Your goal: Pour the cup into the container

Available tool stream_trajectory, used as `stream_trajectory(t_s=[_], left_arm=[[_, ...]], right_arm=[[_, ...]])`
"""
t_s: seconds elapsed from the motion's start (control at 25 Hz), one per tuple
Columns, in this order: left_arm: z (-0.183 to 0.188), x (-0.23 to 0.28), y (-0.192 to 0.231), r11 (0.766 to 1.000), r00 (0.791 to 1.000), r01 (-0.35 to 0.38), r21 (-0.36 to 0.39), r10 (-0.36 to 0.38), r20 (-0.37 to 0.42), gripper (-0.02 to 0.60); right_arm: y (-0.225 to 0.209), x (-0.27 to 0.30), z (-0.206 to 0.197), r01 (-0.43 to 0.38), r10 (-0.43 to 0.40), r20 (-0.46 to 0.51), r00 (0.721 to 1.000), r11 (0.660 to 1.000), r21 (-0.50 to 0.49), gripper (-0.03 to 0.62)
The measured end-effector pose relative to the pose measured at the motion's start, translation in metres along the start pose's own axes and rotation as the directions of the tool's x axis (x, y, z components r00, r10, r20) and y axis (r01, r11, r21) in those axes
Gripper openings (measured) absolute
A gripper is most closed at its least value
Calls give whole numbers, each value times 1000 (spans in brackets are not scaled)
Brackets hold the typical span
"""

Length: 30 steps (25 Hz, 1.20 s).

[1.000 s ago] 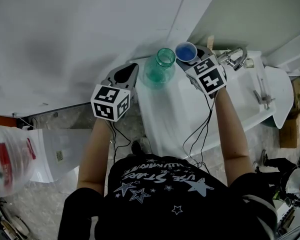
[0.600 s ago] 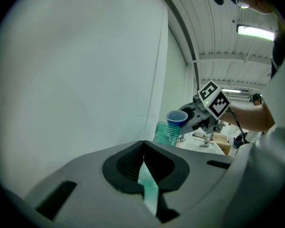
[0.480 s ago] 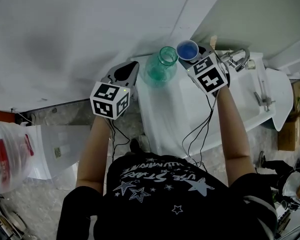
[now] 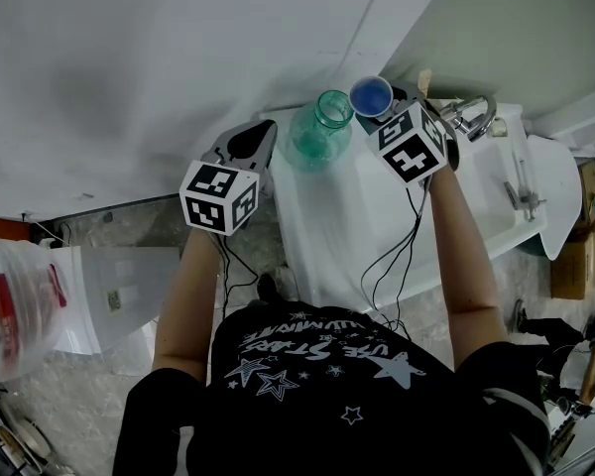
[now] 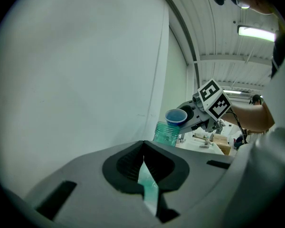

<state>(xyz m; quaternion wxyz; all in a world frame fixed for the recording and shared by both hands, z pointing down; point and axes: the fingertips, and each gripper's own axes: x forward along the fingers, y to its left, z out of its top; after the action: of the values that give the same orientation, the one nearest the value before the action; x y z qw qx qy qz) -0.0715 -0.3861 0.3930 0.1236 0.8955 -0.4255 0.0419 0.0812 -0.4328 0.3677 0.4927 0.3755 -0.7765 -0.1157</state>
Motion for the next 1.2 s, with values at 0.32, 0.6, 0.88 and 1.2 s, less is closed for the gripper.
stream_trajectory(t_s=[0.32,0.6,0.88,1.2], left_arm=[[1,1,-5,1000,1000,8,1,-8,5,12],[2,1,-5,1000,1000,10,3,-10,10,12],[2,2,-5,1000,1000,12,-3,-12,12,12],[3,1,-4,1000,1000,13,-5,-12,15,12]], right_arm=[[-2,0,-1,37,-39,-26,999,997,-66,256],[-2,0,1,61,-66,-42,997,991,-120,256],[-4,2,2,79,-89,-58,994,984,-162,256],[-7,2,1,95,-109,-67,992,979,-183,256]])
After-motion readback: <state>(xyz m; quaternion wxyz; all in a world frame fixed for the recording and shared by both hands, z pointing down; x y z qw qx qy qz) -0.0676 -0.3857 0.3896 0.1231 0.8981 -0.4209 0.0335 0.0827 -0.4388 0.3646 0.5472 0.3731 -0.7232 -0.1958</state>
